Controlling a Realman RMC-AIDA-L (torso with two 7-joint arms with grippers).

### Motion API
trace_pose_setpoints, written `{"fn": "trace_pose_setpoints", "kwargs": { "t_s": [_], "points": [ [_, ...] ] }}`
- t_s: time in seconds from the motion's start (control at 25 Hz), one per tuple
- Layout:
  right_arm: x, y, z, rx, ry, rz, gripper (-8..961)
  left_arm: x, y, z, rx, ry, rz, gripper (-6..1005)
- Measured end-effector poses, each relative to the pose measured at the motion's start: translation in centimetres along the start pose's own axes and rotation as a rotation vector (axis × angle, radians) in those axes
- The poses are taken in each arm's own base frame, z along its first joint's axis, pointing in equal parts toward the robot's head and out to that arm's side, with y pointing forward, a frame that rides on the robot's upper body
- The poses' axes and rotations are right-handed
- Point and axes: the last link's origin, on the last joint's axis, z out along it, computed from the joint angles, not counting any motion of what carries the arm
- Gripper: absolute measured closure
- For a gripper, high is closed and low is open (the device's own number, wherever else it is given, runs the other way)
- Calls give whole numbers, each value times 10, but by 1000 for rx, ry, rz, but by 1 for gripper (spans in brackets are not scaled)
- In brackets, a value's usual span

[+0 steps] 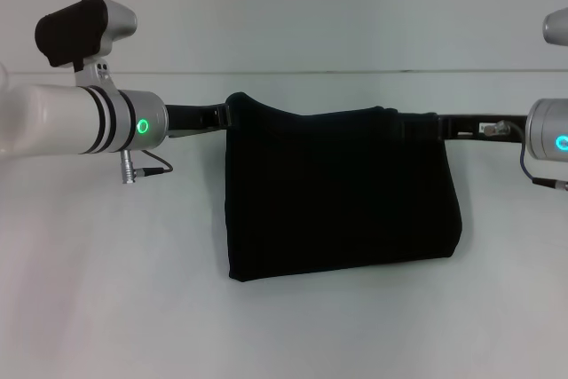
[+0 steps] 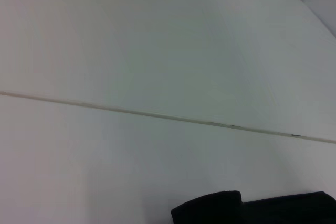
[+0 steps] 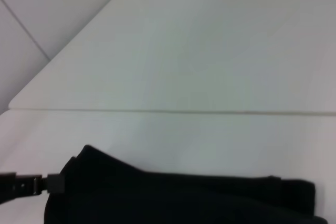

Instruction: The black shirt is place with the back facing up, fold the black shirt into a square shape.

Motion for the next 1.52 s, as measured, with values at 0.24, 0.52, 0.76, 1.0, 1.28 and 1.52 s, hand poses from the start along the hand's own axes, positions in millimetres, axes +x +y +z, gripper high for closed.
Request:
{"fn": "trace_pose_setpoints", "kwargs": {
  "t_s": [0.24, 0.52, 0.76, 1.0, 1.28, 1.52],
  "points": [
    [-10, -4, -2, 19, -86, -15, 147, -1, -2, -1, 4, -1, -2, 974],
    [-16, -23, -14, 83, -135, 5, 148, -2, -5, -2, 9, 0, -8, 972],
    [-10, -28, -19, 86, -134, 24, 148, -1, -5, -2, 10, 3, -5, 971],
    [-3, -28, -20, 74, -126, 35, 148, 9, 5, 0, -8, 9, 21, 970],
    [0, -22, -18, 42, -117, 36, 148, 22, 23, 5, -29, 14, 66, 968],
    [0, -22, -18, 39, -116, 31, 148, 24, 27, 6, -33, 9, 86, 967]
  ]
}}
